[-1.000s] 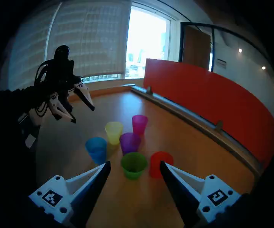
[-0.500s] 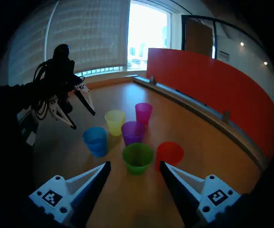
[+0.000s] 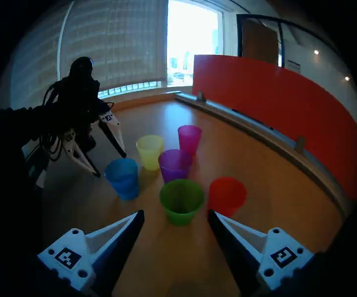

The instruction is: Pour water

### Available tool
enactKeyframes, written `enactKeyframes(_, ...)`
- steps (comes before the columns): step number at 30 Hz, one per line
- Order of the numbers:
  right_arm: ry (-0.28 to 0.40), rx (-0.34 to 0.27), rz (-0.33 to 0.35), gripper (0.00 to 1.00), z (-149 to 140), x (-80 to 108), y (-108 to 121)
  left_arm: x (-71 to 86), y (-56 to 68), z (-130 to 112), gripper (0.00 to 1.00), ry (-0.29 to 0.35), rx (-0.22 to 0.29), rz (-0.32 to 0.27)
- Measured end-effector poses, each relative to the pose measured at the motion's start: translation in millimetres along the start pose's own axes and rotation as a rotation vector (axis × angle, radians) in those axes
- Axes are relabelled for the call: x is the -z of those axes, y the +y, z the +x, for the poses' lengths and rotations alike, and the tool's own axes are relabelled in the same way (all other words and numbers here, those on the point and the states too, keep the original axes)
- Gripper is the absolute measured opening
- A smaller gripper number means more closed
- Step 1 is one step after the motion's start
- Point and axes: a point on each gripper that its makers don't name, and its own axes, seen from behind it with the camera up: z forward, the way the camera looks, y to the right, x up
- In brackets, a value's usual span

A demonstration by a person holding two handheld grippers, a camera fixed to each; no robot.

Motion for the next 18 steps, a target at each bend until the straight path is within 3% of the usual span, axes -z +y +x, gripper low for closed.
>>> enactKeyframes(18, -0.016, -0.005, 0.015, 1.00, -6, -13.4, 2, -27.5, 7.0, 7, 0.99, 0.014, 0.007, -0.037)
